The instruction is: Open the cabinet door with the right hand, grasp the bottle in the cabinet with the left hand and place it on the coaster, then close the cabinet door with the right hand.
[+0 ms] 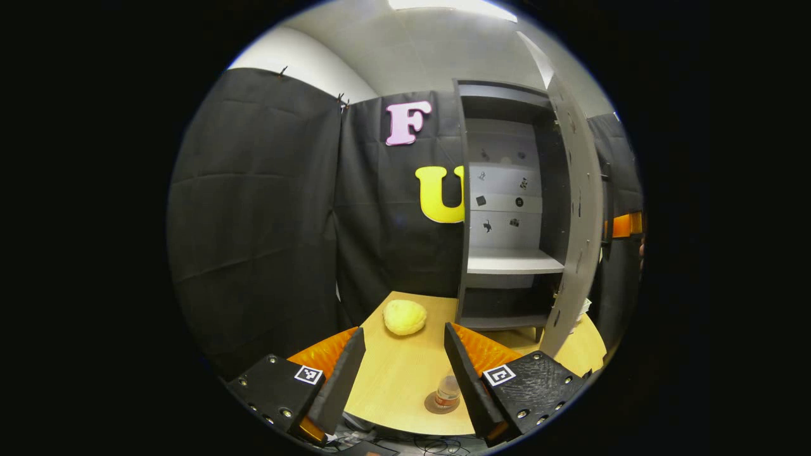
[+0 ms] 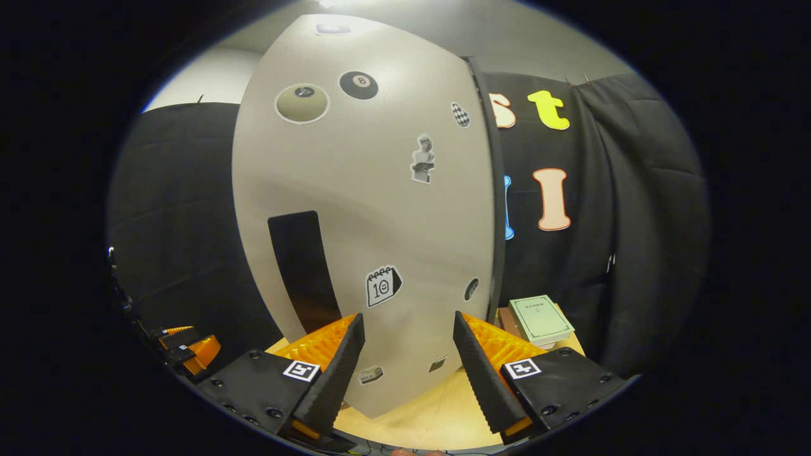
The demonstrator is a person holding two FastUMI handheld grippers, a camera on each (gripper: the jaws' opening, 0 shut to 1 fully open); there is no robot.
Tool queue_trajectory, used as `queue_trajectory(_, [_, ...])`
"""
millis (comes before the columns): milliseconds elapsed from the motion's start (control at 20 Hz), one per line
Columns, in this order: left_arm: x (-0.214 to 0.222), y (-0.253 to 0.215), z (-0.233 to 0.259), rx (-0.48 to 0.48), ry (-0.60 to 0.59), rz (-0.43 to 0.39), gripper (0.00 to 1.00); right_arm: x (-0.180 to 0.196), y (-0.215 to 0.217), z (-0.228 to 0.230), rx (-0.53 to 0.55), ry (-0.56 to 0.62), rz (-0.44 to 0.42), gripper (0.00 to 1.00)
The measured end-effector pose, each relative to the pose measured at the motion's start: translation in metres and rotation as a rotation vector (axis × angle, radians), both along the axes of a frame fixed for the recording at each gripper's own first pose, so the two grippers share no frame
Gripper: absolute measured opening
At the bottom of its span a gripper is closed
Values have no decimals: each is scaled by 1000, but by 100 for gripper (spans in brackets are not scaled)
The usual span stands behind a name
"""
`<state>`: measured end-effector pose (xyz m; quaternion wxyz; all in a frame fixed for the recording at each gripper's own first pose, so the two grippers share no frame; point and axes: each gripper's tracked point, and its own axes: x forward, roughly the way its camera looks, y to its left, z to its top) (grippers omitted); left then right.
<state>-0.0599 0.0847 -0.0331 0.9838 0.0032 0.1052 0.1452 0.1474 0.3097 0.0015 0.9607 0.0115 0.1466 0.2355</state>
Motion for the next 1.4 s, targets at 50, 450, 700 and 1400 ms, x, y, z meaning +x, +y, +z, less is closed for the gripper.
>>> queue_trajectory(50, [3,6,-1,0,2,-5,73,2,15,-3,14,9,10,90])
queue_trajectory(450, [16,49,8,-5,-47,-23,73,-4,44,4,25,-31,20,90])
queue_trajectory(700, [41,33,2,-35,-54,-58,71,-6,-8,5,-2,-102,-97,90])
queue_trajectory(1400, [94,-134,43,51,-114,-180,73,14,-171,-13,44,-156,-302,90])
